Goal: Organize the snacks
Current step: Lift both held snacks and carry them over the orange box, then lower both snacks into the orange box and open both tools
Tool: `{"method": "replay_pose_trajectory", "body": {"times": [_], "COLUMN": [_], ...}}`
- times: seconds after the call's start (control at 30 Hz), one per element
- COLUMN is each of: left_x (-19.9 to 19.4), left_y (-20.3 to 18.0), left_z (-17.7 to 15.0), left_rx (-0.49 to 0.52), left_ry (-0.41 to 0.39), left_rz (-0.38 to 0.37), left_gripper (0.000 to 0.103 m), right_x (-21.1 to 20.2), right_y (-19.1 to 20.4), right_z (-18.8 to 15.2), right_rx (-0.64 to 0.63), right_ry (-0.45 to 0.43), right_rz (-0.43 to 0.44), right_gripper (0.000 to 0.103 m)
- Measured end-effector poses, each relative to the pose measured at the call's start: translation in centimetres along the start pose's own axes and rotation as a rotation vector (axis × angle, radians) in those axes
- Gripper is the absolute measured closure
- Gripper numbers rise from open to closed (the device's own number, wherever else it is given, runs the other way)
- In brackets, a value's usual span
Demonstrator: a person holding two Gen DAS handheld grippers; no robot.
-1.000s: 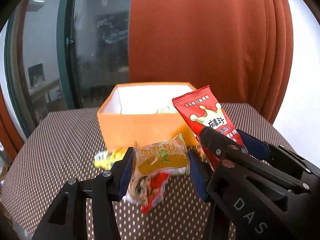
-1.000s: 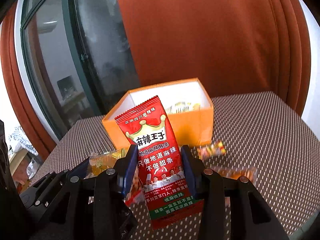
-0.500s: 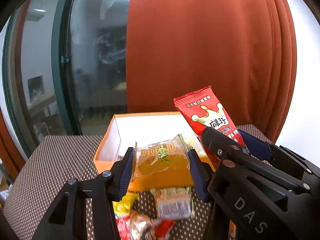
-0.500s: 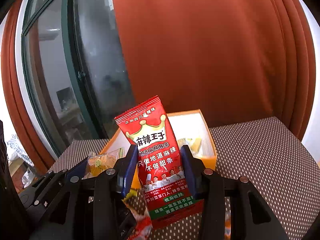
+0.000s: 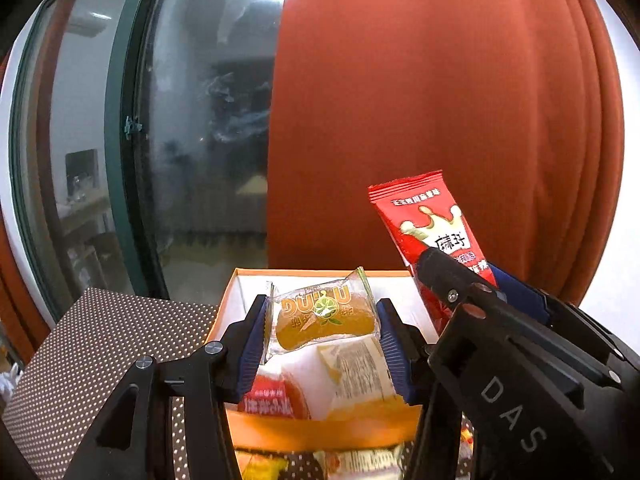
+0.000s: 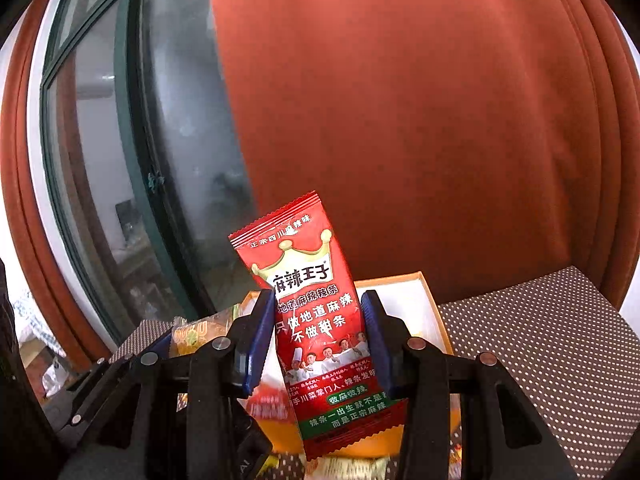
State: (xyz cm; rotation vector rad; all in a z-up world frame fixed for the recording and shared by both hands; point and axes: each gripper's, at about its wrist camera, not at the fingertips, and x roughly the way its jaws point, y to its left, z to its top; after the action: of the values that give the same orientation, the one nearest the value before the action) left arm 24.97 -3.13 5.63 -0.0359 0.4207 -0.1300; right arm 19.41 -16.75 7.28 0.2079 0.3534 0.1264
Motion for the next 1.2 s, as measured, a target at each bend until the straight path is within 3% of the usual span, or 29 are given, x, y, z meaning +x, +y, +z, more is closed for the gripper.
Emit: {"method": "replay_pose_trajectory", "body": {"times": [0.17,0.33,0.57,0.67,0.87,1.2], "left_x": [3.7,7.6,11.5,12.3,12.3,13.4], "left_y": [0.2,0.6,1.7,2.4,3.2,7.2], "left_z": [0.1,-0.8,-2.8,-3.0,-2.8,-3.1], "left_rx": [0.018,0.008,-0.009,-0.011,0.029,-0.067], "left_ry": [0.013,0.070,0.214,0.260,0.267,0.353], "left_rz": [0.006,0.004,0.018,0.054,0.083,0.105], "left_gripper": [0.048,0.048,0.043,0.035,0.018,0.018], "right_x": [3.3,6.9,10.9,11.6,12.0,14.7], "right_y": [-1.2,-1.8,-2.2,-1.8,-1.0,2.1], "right_z": [-0.2,-0.7,-2.6,-3.2,-3.7,-4.0], "right_rx": [0.029,-0.027,-0.044,-0.056,-0.035,-0.017], "right_ry": [0.003,0.029,0.134,0.155,0.179,0.262], "right_rz": [-0.019,-0.076,-0.110,-0.110,-0.065,-0.012], "right_gripper": [0.056,0.056,0.056,0.056,0.056,0.056]}}
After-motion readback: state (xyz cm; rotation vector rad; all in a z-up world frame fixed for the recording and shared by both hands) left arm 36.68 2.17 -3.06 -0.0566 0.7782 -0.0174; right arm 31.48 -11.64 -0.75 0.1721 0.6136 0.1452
